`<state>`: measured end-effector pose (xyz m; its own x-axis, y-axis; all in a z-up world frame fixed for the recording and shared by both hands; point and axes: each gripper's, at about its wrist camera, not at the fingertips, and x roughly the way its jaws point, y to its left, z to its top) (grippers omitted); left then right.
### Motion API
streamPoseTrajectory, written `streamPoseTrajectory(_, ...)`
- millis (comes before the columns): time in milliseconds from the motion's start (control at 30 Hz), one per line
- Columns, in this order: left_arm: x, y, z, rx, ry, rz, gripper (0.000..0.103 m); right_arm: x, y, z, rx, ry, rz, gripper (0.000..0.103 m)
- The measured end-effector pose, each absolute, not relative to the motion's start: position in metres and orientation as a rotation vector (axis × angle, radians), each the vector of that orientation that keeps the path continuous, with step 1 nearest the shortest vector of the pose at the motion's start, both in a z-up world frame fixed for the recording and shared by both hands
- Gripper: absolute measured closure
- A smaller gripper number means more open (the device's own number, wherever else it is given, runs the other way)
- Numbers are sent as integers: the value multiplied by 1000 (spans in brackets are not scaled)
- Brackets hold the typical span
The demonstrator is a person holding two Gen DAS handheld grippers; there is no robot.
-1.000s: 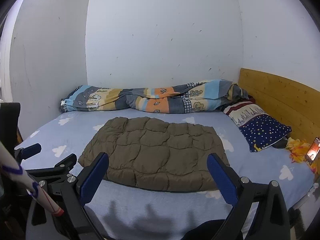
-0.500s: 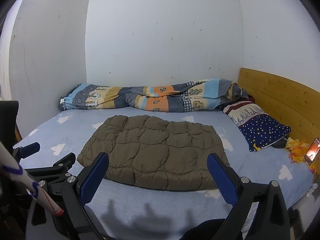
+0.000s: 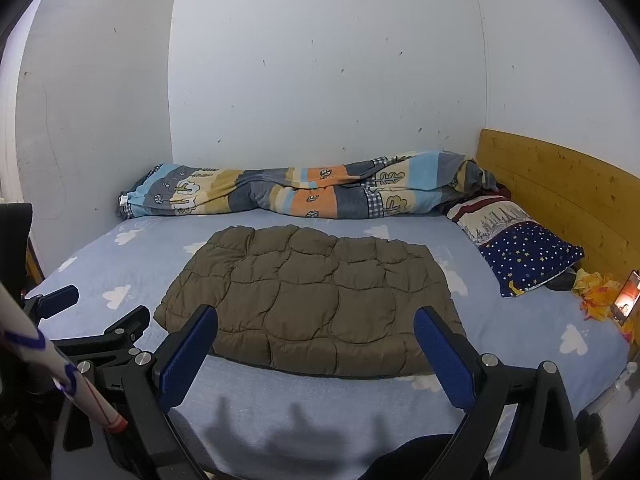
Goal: Fold large clothes
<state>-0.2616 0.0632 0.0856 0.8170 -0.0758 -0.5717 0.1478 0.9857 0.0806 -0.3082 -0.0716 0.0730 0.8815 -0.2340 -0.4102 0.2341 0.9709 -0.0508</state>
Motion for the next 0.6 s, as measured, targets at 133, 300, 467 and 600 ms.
streamPoseTrajectory(133, -262, 63, 86, 122, 605, -120, 9, -308, -71, 73, 1, 429, -245, 3)
streamPoseTrajectory(300, -262, 63, 86, 124, 606, -119, 9, -308, -71, 73, 0, 428, -247, 3)
streamPoseTrajectory(467, -263, 63, 86, 125, 602, -118, 9, -308, -71, 73, 0, 428, -245, 3)
streamPoseTrajectory(600, -263, 63, 85, 125, 604, -117, 9, -307, -70, 73, -4, 430, -243, 3)
